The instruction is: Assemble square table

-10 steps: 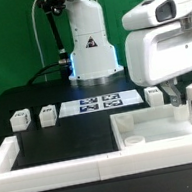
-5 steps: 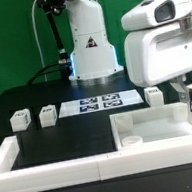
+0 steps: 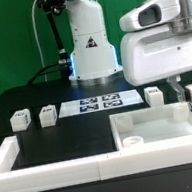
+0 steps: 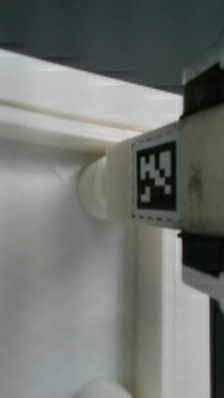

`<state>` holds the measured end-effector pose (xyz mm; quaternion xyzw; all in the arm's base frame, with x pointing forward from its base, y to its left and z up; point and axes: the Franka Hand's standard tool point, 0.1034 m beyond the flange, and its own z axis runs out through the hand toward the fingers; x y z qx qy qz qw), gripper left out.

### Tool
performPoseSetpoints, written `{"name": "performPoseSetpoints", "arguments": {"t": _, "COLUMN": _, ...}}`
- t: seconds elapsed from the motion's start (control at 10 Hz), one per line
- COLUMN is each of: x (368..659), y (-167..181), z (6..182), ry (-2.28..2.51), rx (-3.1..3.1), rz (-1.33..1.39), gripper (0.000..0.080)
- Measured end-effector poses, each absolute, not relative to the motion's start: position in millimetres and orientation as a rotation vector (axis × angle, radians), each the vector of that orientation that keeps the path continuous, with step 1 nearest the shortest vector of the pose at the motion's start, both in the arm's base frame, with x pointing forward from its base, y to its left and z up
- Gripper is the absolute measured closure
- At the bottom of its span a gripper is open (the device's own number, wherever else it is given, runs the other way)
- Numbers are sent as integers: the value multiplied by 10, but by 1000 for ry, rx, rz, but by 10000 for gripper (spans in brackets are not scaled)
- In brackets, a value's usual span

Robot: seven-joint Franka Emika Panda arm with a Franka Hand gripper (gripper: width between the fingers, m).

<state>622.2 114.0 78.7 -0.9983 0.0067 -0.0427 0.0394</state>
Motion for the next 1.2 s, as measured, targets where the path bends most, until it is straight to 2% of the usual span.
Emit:
{"name": "performPoseSetpoints", "arguments": {"t": 0.9, "x": 6184, "y": 1211, "z": 770, "ry": 1357, "rx": -2710, "rz": -66, "gripper": 508}}
{"name": "performPoseSetpoints", "arguments": {"t": 1.2, "x": 6176, "y": 1233, "z": 762, "ry": 1549, "rx": -2599, "rz": -48, "gripper": 508}}
